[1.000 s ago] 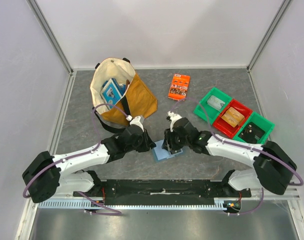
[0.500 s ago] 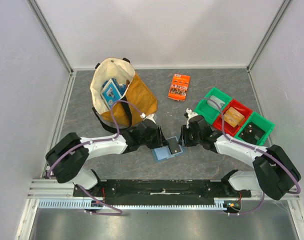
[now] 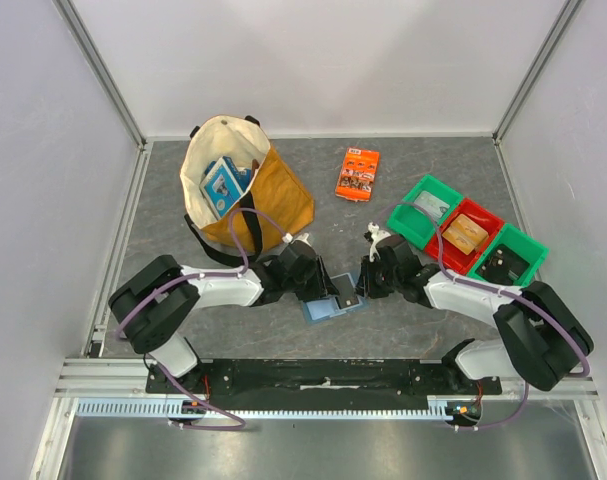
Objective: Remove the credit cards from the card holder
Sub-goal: Remove the credit card from the card holder.
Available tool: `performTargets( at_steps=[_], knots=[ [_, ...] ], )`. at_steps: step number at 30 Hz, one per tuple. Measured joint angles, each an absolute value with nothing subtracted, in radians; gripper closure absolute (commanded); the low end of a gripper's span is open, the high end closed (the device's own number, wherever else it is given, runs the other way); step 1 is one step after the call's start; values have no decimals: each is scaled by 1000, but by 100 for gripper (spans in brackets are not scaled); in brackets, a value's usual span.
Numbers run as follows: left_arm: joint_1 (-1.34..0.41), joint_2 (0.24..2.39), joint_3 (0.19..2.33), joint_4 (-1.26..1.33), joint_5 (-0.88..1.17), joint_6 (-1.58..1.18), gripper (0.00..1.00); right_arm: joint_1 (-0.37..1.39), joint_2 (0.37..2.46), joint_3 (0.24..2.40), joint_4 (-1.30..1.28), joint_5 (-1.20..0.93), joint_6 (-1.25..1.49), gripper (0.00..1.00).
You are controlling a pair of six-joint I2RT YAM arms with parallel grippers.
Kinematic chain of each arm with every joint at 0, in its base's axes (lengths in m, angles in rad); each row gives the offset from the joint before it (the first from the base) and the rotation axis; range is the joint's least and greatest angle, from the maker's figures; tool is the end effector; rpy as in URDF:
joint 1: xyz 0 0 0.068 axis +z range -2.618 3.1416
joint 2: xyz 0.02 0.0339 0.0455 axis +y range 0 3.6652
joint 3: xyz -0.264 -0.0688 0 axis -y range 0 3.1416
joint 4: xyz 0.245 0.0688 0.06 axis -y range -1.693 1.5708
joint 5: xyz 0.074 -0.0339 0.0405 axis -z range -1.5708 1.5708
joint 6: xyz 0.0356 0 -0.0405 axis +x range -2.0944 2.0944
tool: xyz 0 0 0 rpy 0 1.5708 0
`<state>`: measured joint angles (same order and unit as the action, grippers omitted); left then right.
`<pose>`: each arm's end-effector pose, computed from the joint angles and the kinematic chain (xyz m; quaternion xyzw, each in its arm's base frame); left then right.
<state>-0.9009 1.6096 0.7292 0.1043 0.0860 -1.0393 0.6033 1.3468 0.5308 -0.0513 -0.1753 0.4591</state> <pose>0.1905 -0.2454 0.1499 -0.0471 0.9202 -0.3413 0.1858 0.1970 0.1432 0.1504 -0.0974 0.9306 0.2447 0.2543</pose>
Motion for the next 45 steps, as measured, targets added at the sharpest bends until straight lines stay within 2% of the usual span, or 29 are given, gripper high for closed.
performTargets(
  at_steps=[4,16,27,32,39,43,45],
  knots=[
    [-893,1627,716,135,97,-1058,61,599,1350,515,-16,-200,468,86],
    [-879,1650,679,222,136,-1084,64,591,1356,490,35,-252,489,87],
    [-875,1648,617,330,142,-1099,71,594,1361,492,38,-262,493,86],
    [-872,1637,583,369,141,-1102,78,609,1377,505,36,-258,496,86],
    [-872,1611,521,430,142,-1111,98,619,1387,514,38,-256,497,86],
    [-872,1599,504,450,145,-1119,98,620,1389,521,28,-255,496,86],
    [-872,1595,496,458,152,-1124,98,624,1389,527,15,-253,496,82]
  ],
)
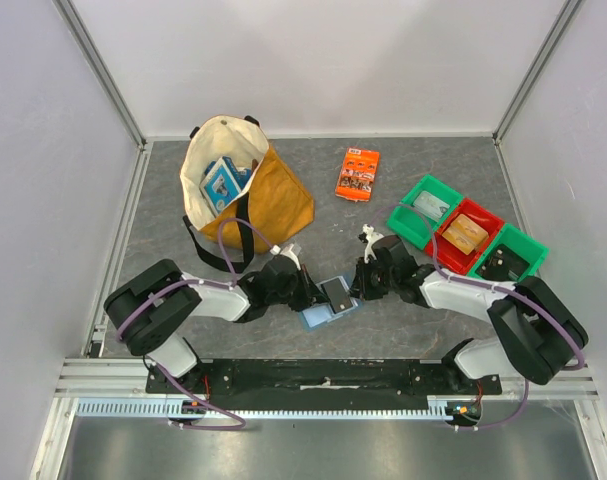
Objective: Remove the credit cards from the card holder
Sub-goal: Remove the credit card from the card holder.
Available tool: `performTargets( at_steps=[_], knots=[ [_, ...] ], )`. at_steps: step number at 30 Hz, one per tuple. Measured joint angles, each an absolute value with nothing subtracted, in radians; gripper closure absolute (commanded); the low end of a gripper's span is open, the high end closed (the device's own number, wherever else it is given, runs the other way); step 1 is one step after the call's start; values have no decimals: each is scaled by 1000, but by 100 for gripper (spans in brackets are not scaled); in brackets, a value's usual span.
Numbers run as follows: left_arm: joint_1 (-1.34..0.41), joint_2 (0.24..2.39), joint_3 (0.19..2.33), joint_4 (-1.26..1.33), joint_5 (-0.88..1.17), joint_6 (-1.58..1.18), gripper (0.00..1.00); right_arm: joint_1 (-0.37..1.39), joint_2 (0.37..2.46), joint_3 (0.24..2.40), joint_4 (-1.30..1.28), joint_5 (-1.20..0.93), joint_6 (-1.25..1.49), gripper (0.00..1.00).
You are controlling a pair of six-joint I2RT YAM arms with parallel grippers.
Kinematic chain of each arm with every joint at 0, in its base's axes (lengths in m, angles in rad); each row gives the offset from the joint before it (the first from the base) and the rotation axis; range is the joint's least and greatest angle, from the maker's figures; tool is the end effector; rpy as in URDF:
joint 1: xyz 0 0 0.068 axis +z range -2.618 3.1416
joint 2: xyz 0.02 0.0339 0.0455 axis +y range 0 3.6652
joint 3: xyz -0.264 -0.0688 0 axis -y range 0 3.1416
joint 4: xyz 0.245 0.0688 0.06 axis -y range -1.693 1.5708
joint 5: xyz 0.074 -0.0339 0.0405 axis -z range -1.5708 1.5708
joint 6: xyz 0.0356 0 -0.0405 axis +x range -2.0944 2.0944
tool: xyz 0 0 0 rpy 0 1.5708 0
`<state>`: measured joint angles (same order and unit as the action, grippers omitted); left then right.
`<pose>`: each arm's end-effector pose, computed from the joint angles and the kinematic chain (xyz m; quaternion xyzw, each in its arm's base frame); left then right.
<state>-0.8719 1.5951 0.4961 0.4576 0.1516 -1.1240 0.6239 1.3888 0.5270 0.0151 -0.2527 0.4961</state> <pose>0.1752 -0.2168 0.1211 -0.0784 0.8886 -0.4122 0.1853 0.1970 0.1528 0.1450 -0.1038 0.9230 0.2865 0.2351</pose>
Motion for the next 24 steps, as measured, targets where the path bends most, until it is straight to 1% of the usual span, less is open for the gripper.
performTargets(
  at_steps=[7,12,19,21,24],
  knots=[
    [-870,1586,471,506,170,-1139,98,633,1371,562,-51,-230,479,80],
    [-870,1586,462,527,184,-1147,98,633,1378,604,-53,-231,468,81],
    [-857,1586,456,533,194,-1153,98,633,1435,618,-44,-231,459,81],
    [-854,1586,455,531,194,-1155,97,633,1441,618,-43,-232,460,82],
    [-846,1586,454,514,194,-1160,88,633,1441,604,-28,-237,463,83]
  ],
)
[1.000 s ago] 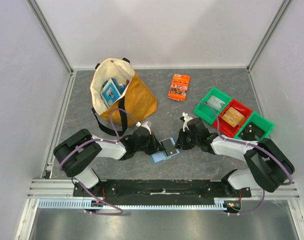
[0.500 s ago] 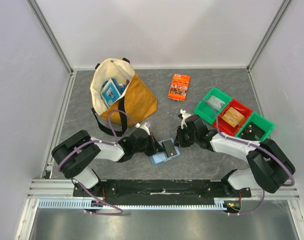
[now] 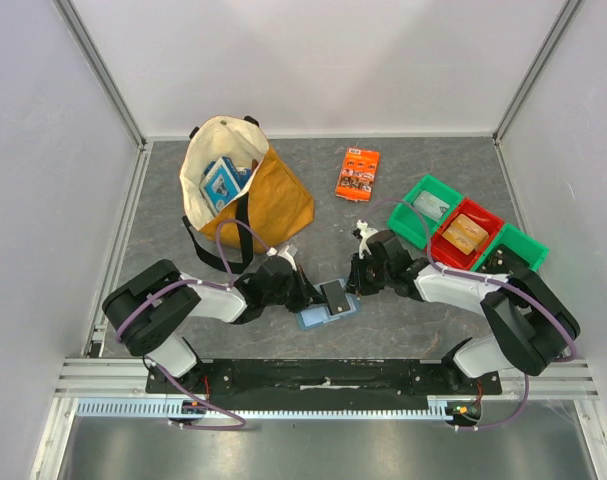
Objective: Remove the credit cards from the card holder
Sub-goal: Remove the credit card from the card holder.
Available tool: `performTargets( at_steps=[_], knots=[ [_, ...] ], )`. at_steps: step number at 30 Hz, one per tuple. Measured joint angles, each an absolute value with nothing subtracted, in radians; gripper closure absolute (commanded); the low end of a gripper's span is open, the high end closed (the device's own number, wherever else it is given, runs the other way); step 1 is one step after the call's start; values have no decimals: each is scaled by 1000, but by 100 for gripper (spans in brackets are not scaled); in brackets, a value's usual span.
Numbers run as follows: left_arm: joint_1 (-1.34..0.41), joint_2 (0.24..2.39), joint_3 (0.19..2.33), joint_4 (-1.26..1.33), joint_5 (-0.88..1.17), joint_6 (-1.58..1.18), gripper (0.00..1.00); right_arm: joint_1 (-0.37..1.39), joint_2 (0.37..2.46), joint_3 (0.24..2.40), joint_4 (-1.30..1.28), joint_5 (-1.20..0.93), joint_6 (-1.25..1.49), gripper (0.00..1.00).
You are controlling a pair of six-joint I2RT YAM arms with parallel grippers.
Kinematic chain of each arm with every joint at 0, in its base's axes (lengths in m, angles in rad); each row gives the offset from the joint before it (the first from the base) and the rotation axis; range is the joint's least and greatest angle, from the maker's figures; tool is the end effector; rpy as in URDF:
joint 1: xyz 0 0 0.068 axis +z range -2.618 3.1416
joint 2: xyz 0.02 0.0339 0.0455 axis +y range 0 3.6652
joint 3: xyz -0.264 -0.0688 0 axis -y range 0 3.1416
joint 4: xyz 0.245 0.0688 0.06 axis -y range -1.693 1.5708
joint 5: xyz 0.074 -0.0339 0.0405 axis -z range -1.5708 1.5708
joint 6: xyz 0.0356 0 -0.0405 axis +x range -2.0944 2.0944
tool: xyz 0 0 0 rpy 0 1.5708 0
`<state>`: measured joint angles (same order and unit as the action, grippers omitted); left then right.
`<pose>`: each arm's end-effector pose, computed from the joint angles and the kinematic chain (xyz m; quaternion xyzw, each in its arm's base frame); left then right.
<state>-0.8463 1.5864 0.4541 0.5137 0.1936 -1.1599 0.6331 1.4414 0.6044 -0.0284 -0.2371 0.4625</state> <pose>0.1746 -0.2076 0.1180 -0.0944 0.8807 -0.4308 0.1729 0.2087 0.1635 0.1508 -0.1201 0.9250 0.2734 0.2350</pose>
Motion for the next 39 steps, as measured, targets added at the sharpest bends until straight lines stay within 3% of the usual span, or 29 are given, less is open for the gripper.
performTargets(
  at_steps=[8,12,15,21,39],
  knots=[
    [-836,1586,454,480,195,-1171,72,631,1441,546,71,-276,495,85],
    [-836,1574,454,472,197,-1177,71,631,1441,543,76,-281,505,87],
    [-836,1560,454,458,199,-1177,73,631,1441,543,76,-285,508,87],
    [-832,1550,454,440,207,-1178,98,631,1441,543,76,-286,514,88],
    [-793,1449,393,360,219,-1184,98,633,1468,542,110,-276,535,90]
  ],
)
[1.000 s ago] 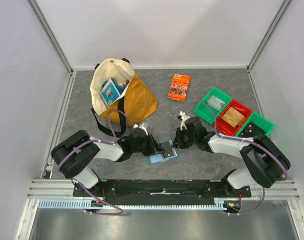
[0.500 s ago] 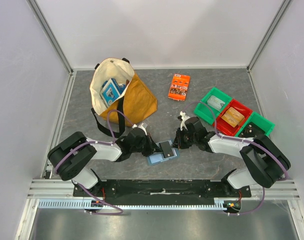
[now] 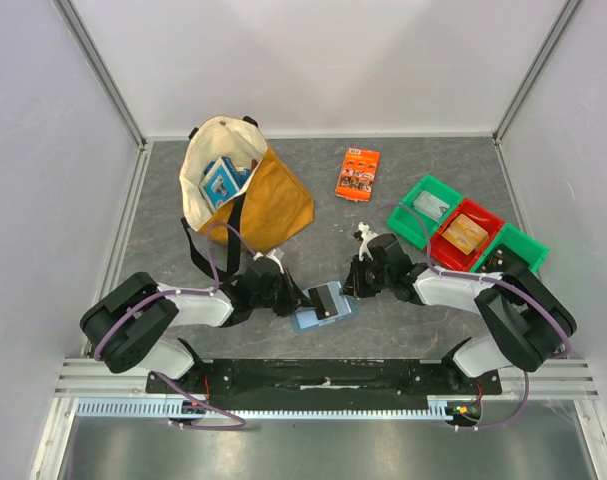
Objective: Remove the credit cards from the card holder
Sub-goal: Remove the credit card from the card holder.
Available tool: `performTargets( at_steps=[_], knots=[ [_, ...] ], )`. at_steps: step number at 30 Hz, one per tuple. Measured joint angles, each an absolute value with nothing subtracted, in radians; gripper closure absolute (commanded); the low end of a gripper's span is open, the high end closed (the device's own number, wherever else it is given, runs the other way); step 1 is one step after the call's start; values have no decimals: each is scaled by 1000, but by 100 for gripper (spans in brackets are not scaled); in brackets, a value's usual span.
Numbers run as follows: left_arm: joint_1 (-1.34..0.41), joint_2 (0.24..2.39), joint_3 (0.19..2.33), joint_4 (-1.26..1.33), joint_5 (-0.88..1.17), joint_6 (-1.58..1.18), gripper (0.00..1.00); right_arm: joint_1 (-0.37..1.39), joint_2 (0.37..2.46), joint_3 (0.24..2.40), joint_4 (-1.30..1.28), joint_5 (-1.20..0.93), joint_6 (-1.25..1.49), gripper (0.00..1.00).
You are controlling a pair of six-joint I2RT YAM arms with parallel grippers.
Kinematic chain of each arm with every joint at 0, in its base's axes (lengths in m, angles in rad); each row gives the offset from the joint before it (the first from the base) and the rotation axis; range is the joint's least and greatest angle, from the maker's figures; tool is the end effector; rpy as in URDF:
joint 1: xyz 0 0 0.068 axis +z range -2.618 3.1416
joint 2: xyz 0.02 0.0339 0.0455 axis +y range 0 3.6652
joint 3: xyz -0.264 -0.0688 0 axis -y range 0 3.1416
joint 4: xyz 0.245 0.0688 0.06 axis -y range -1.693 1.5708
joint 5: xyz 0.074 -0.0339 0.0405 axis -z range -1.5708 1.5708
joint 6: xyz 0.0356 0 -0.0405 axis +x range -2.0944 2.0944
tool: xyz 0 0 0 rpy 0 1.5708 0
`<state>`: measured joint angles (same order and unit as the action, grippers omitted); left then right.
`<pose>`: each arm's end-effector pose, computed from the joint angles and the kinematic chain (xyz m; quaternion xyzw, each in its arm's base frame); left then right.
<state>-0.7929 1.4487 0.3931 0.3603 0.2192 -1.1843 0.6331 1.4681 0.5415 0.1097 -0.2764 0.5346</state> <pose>0.1659 -0.1795 0.1222 -0.1296 0.8921 -0.4064 0.1489 0.2056 0.1629 0.1373 -0.0960 0.9173 0.3078 0.2336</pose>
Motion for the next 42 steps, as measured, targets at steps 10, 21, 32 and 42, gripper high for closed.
performTargets(
  at_steps=[10,21,32,42],
  knots=[
    [-775,1384,365,312,222,-1184,98,638,1460,546,97,-259,529,90],
    [-761,1379,332,334,238,-1182,90,639,1448,558,57,-246,503,89],
    [-759,1389,332,351,246,-1182,90,658,1295,556,32,-232,496,85],
    [-759,1395,337,353,247,-1181,89,714,1474,551,137,-340,520,88]
  ],
)
